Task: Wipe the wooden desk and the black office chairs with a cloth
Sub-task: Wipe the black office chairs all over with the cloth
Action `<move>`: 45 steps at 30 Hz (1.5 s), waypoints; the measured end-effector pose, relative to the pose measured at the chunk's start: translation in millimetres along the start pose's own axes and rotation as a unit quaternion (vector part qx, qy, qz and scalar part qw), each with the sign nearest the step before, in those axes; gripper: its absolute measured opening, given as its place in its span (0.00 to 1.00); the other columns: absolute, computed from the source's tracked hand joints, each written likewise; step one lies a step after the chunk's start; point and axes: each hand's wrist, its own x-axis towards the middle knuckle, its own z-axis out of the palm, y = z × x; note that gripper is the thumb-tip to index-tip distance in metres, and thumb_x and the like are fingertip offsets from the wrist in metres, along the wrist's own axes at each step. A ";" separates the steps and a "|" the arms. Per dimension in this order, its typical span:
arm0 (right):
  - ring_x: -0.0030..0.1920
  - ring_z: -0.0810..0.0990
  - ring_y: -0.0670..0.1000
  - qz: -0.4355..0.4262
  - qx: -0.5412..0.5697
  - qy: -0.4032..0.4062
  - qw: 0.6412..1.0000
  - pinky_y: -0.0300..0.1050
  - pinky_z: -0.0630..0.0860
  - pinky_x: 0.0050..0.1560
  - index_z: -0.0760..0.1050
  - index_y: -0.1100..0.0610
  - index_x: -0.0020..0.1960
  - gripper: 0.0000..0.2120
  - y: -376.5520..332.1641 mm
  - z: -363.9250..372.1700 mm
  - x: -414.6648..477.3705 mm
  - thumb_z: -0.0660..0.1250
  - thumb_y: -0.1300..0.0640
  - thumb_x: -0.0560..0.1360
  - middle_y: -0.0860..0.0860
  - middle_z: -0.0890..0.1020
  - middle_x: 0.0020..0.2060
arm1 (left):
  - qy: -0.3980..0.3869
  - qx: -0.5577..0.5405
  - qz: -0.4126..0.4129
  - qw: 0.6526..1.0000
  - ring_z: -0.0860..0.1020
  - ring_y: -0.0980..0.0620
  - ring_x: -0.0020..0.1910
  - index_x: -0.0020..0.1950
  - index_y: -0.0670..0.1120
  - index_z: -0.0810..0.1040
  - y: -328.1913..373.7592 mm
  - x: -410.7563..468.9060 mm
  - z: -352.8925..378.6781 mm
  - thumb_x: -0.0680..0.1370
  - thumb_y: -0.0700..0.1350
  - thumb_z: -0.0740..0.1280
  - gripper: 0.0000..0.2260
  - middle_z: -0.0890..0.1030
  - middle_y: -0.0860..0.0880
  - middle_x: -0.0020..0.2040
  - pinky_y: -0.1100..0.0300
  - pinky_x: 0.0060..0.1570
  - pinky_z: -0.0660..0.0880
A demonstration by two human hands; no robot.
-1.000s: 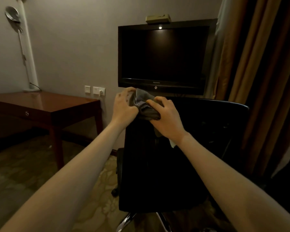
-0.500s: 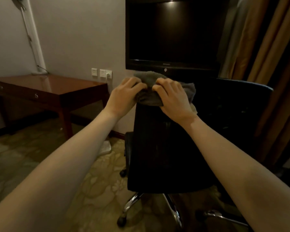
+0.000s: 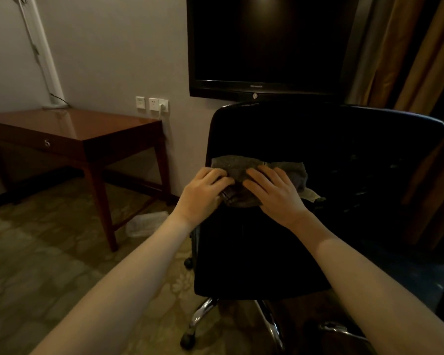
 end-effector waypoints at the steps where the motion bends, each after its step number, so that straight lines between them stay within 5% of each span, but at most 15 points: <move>1: 0.59 0.68 0.59 -0.005 0.005 -0.007 1.000 0.53 0.63 0.59 0.67 0.56 0.60 0.32 -1.5 1.5 -6.3 0.76 0.64 0.60 0.57 0.78 0.59 | -0.053 -0.010 0.017 0.998 0.70 0.48 0.51 0.58 0.50 0.72 0.2 -1.9 -1.2 0.71 0.39 0.68 0.17 0.71 0.50 0.54 0.55 0.46 0.77; 5: 0.55 0.68 0.58 -0.015 0.023 -0.057 0.998 0.52 0.74 0.54 0.67 0.54 0.57 0.36 -8.5 -1.9 -16.2 0.79 0.62 0.54 0.56 0.81 0.55 | -0.245 -0.036 0.087 0.965 0.74 0.46 0.52 0.64 0.47 0.74 -1.0 4.5 -19.9 0.72 0.47 0.62 0.20 0.77 0.45 0.55 0.54 0.45 0.77; 8: 0.54 0.69 0.59 -0.006 0.030 -0.081 0.996 0.53 0.76 0.51 0.68 0.52 0.55 0.37 -10.6 -9.4 -7.7 0.80 0.63 0.51 0.56 0.73 0.56 | -0.153 -0.005 0.047 0.987 0.75 0.45 0.49 0.59 0.46 0.77 4.6 26.0 -39.8 0.71 0.45 0.62 0.17 0.77 0.44 0.52 0.53 0.48 0.75; 12: 0.55 0.68 0.59 0.016 0.018 -0.019 1.000 0.53 0.63 0.52 0.67 0.53 0.56 0.33 -13.1 -26.2 4.1 0.76 0.64 0.54 0.55 0.68 0.56 | 0.044 0.060 -0.112 0.991 0.71 0.46 0.58 0.62 0.46 0.73 8.7 66.1 -64.9 0.75 0.41 0.61 0.15 0.72 0.41 0.60 0.56 0.56 0.69; 15: 0.53 0.68 0.58 0.080 -0.005 0.075 0.994 0.52 0.63 0.51 0.67 0.52 0.57 0.22 -14.5 -45.6 29.4 0.66 0.60 0.64 0.56 0.67 0.56 | 0.003 -0.010 -0.178 0.984 0.69 0.44 0.64 0.70 0.47 0.68 7.5 87.7 -75.7 0.78 0.41 0.64 0.20 0.70 0.43 0.65 0.51 0.64 0.67; 18: 0.53 0.67 0.59 0.117 -0.019 0.081 0.990 0.53 0.63 0.51 0.67 0.51 0.62 0.20 -16.3 -41.0 46.3 0.59 0.57 0.70 0.56 0.66 0.57 | -0.006 -0.069 -0.212 0.975 0.75 0.45 0.59 0.71 0.48 0.68 7.7 89.0 -73.7 0.79 0.40 0.61 0.19 0.75 0.44 0.62 0.52 0.60 0.72; 24: 0.53 0.69 0.59 0.090 -0.006 -0.019 0.996 0.57 0.71 0.53 0.81 0.49 0.55 0.22 -45.2 7.4 13.1 0.54 0.57 0.68 0.54 0.75 0.55 | 0.042 -0.115 -0.272 0.954 0.70 0.46 0.59 0.72 0.51 0.66 15.3 81.6 -52.7 0.79 0.36 0.59 0.22 0.74 0.45 0.61 0.60 0.55 0.67; 26: 0.55 0.72 0.59 0.068 0.012 -0.127 0.989 0.56 0.76 0.50 0.82 0.47 0.55 0.18 -62.7 10.0 2.8 0.60 0.55 0.68 0.52 0.80 0.55 | 0.050 -0.125 -0.276 0.952 0.70 0.46 0.58 0.72 0.51 0.65 16.9 81.8 -48.1 0.79 0.36 0.59 0.22 0.73 0.45 0.61 0.61 0.55 0.66; 28: 0.64 0.70 0.59 0.043 0.052 -0.304 0.950 0.60 0.70 0.60 0.76 0.47 0.63 0.19 -79.3 11.9 -13.0 0.64 0.56 0.73 0.51 0.73 0.65 | 0.048 -0.127 -0.281 0.950 0.69 0.47 0.57 0.72 0.52 0.65 17.7 81.6 -47.3 0.79 0.36 0.59 0.22 0.73 0.46 0.62 0.66 0.53 0.63; 31: 0.59 0.76 0.57 0.046 0.055 -0.343 0.937 0.59 0.74 0.57 0.80 0.46 0.56 0.19 -95.9 10.8 -34.3 0.72 0.56 0.66 0.50 0.77 0.60 | 0.043 -0.132 -0.299 0.944 0.67 0.50 0.56 0.71 0.52 0.66 20.2 80.7 -50.7 0.79 0.35 0.58 0.22 0.72 0.46 0.61 0.67 0.52 0.62; 34: 0.48 0.78 0.57 0.074 0.038 -0.245 0.966 0.53 0.78 0.46 0.83 0.46 0.47 0.26 -88.7 7.5 -25.8 0.80 0.54 0.49 0.51 0.81 0.50 | 0.046 -0.151 -0.313 0.937 0.68 0.47 0.60 0.71 0.52 0.66 24.0 82.2 -52.6 0.79 0.34 0.57 0.22 0.71 0.47 0.59 0.64 0.55 0.64; 37: 0.51 0.69 0.58 0.093 0.019 -0.021 0.995 0.53 0.66 0.51 0.81 0.49 0.55 0.19 -68.6 -3.6 -0.5 0.65 0.55 0.65 0.55 0.70 0.54 | 0.055 -0.159 -0.329 0.929 0.67 0.49 0.59 0.72 0.53 0.65 29.4 81.8 -50.8 0.79 0.34 0.57 0.23 0.68 0.49 0.56 0.66 0.56 0.63; 40: 0.53 0.69 0.58 0.165 -0.014 0.086 0.982 0.54 0.64 0.51 0.76 0.50 0.60 0.19 -45.3 -22.3 29.6 0.59 0.58 0.72 0.56 0.69 0.56 | 0.048 -0.130 -0.328 0.935 0.65 0.53 0.56 0.74 0.55 0.61 34.7 78.4 -50.7 0.80 0.35 0.58 0.26 0.69 0.46 0.59 0.68 0.54 0.62; 45: 0.53 0.68 0.59 0.132 -0.058 0.013 0.990 0.56 0.65 0.52 0.80 0.51 0.58 0.19 -33.3 -15.8 32.0 0.66 0.58 0.67 0.55 0.68 0.57 | -0.009 -0.104 -0.333 0.937 0.66 0.45 0.61 0.76 0.57 0.53 39.3 79.4 -58.5 0.79 0.36 0.61 0.31 0.67 0.45 0.66 0.55 0.58 0.67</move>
